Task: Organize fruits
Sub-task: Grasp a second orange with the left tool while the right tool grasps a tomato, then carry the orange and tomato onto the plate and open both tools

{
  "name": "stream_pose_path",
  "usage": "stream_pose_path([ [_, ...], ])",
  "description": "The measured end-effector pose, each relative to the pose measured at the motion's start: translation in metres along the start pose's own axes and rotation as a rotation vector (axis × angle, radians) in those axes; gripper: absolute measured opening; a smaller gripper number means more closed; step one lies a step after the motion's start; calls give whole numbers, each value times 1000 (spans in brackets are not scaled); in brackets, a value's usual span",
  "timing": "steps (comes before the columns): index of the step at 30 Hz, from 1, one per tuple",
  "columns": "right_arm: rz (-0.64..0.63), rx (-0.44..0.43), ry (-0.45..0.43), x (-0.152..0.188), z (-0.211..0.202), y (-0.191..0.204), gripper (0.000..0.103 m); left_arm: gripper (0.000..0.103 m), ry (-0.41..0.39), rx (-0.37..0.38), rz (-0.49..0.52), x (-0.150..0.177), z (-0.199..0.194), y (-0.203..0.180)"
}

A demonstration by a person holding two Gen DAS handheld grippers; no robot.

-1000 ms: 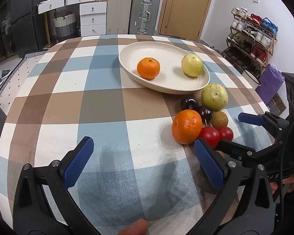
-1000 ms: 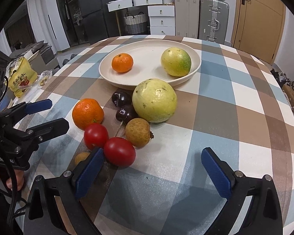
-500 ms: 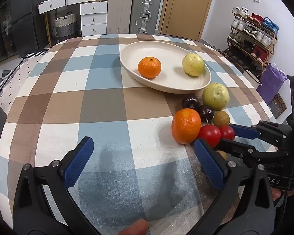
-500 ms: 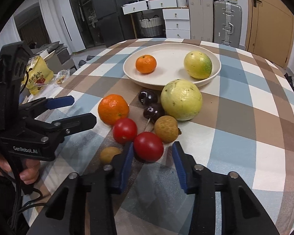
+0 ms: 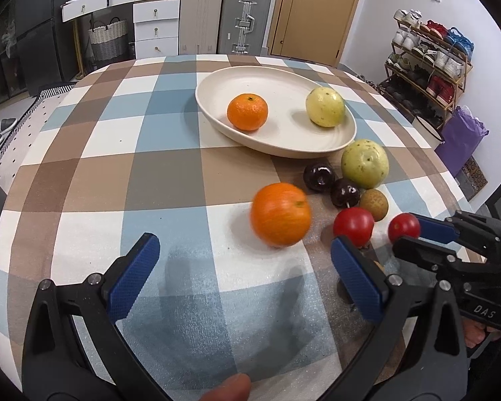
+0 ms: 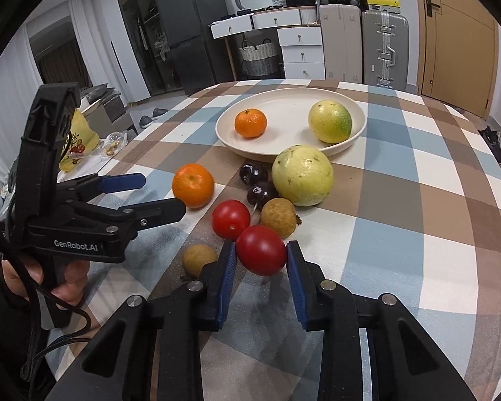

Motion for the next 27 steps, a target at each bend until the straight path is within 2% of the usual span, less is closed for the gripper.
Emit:
stream_pose_path([
  [9, 37, 10, -25, -2, -14, -15, 31, 102, 14, -11, -13, -11, 9, 3],
  [14, 53, 15, -34, -3, -19, -23, 31, 96, 23, -4, -8, -14, 16, 2],
  [17, 64, 19, -34, -4, -19, -29, 31, 87, 42, -19, 13, -16, 22, -1],
  [21, 69, 20, -32, -5, -20, -32, 31, 76, 50, 8, 17, -17, 27, -5],
  [22, 69, 23, -32, -5, -19, -32, 31, 66, 47, 21, 25, -17, 27, -7],
  [23, 70, 23, -32, -6, -18, -33, 31, 61, 42, 30, 31, -18, 26, -9],
  [25, 70, 23, -30, -7, -17, -34, 31, 39, 36, 57, 47, -17, 24, -13],
  [27, 69, 18, -31, -9, -17, -33, 31, 39, 34, 72, 57, -17, 23, -17],
])
Point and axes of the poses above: each gripper's, at about its wrist camera, not at the fingertips, and z roughly the way its jaws point, y to its left, x to its underside, the point moved 6 cm from there along z, roughly the way its jaws point, and after that the axes turned 10 degrees about z, right-handed, at the moved point
